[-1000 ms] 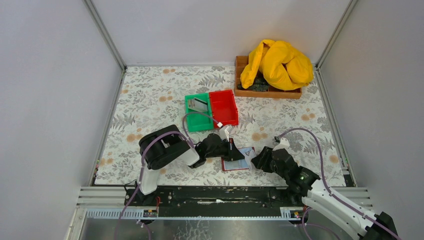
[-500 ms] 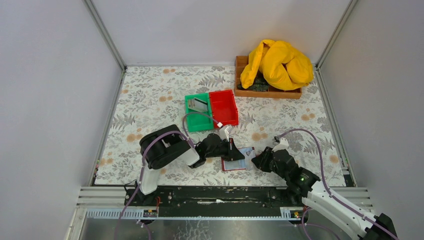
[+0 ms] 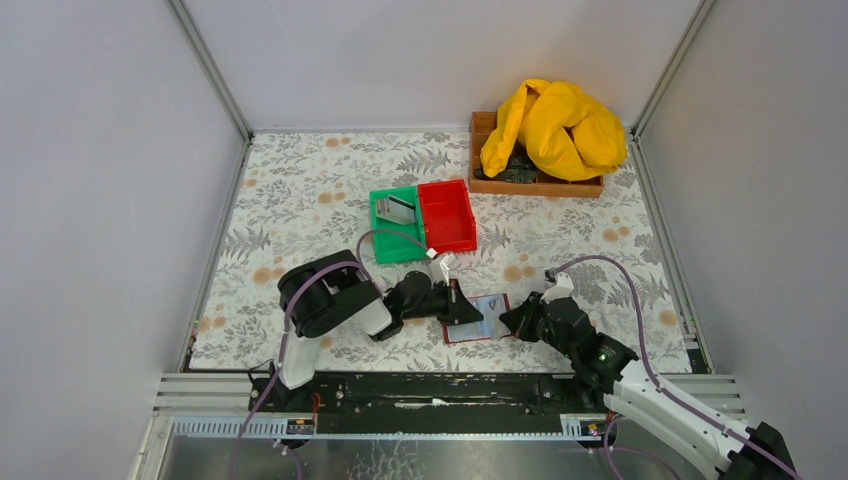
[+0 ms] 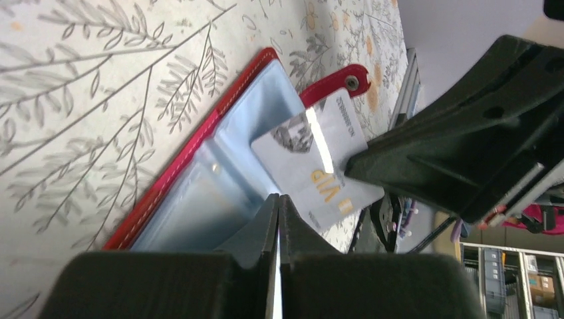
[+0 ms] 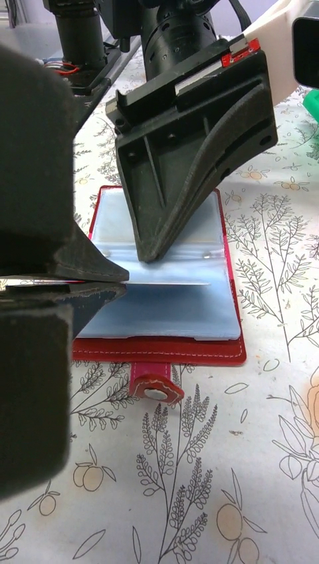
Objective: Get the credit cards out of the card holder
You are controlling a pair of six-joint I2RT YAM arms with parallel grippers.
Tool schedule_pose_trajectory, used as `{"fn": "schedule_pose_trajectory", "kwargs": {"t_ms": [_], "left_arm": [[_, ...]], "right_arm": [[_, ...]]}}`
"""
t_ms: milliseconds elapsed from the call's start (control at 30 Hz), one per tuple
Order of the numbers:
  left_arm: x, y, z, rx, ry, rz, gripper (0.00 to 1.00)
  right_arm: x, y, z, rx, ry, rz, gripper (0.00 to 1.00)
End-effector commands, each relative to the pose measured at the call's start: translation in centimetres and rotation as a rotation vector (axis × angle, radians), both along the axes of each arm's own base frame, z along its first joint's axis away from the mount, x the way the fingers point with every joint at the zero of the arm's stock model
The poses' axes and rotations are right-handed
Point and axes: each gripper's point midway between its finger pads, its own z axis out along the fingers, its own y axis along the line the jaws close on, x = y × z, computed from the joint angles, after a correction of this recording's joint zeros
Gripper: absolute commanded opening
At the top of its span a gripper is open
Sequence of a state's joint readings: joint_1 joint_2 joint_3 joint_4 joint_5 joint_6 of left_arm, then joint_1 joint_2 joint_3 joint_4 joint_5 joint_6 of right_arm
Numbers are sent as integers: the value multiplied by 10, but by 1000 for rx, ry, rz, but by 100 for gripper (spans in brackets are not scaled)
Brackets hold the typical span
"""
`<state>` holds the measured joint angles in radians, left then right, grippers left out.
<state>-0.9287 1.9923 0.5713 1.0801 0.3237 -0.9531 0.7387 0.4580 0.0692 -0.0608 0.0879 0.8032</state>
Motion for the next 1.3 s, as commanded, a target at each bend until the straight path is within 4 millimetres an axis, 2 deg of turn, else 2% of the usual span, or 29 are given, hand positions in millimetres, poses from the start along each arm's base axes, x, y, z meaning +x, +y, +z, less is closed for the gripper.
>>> {"fn": "schedule_pose_trajectory", "kwargs": {"t_ms": [0,100,167,233,300,433,700,900,1000,1267], "left_arm": [[-8,7,35,-149,-16,-40,10],[-18,10,71,-297,-68,-134,26],[-24,14,88,-376,-88,-200,37],[-26,17,94,-391,-114,-250,40],[-26,21,100,-394,-172,-270,35],[-22,27,112,-404,-249,-296,35],[-7,42,114,-391,-330,-316,35],[-12,42,113,-382,-338,-362,39],[-18,45,111,-389,-341,-386,44],[-52,40,119,-418,-362,-511,46]], "right_arm": [[11,1,25,2,-86,3,0],[10,2,40,-1,-136,36,0],[4,8,49,14,-156,98,0],[-5,16,58,40,-164,168,0],[-15,22,65,69,-169,232,0],[-32,30,74,111,-180,336,0],[-51,39,91,182,-200,442,0],[-57,46,98,249,-213,479,0],[-58,49,99,265,-213,490,0],[-52,50,95,240,-217,484,0]]}}
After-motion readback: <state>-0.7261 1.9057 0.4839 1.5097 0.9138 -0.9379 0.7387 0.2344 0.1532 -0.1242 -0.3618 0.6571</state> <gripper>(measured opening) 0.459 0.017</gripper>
